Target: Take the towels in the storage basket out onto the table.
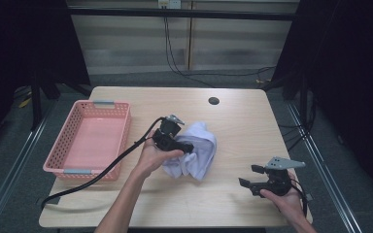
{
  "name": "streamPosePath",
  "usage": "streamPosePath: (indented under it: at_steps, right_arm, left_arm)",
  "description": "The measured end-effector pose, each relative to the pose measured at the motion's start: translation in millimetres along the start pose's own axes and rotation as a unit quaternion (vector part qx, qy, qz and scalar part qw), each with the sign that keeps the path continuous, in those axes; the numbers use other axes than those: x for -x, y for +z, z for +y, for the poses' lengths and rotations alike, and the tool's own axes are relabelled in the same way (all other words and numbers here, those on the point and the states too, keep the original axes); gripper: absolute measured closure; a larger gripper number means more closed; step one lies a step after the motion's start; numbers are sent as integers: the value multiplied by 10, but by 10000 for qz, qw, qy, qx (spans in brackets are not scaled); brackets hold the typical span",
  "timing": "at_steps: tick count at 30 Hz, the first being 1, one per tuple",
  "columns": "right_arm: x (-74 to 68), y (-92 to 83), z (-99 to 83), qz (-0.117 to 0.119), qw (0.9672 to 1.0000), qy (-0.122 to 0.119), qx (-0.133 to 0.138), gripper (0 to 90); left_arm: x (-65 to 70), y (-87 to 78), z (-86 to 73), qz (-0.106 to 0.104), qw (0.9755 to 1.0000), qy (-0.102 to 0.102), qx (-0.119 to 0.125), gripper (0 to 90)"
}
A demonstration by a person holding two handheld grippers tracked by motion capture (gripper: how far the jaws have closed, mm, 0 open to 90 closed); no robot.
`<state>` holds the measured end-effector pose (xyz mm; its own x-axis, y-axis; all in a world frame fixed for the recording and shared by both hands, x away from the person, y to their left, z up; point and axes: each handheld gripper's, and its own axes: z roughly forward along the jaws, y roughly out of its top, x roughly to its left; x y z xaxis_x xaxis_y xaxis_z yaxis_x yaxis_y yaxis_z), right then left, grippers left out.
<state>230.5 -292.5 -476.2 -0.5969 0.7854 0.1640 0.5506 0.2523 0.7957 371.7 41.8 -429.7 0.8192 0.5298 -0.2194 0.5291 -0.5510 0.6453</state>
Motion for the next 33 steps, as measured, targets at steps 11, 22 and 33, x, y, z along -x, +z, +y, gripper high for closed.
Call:
streamPosePath:
  at_steps: [11, 22, 33]
  right_arm:
    - [-20, 34, 8, 9, 10000, -64, -35, 223]
    - [-65, 19, 167, 30, 9997, -173, 140, 199]
    - [-134, 161, 568, 174, 9983, -445, 341, 257]
  left_arm:
    - [163, 397, -247, 195, 9981, 566, 128, 299]
    - [121, 100, -138, -70, 9982, 495, 325, 164]
    - [108, -368, -386, -231, 9941, 285, 1021, 310]
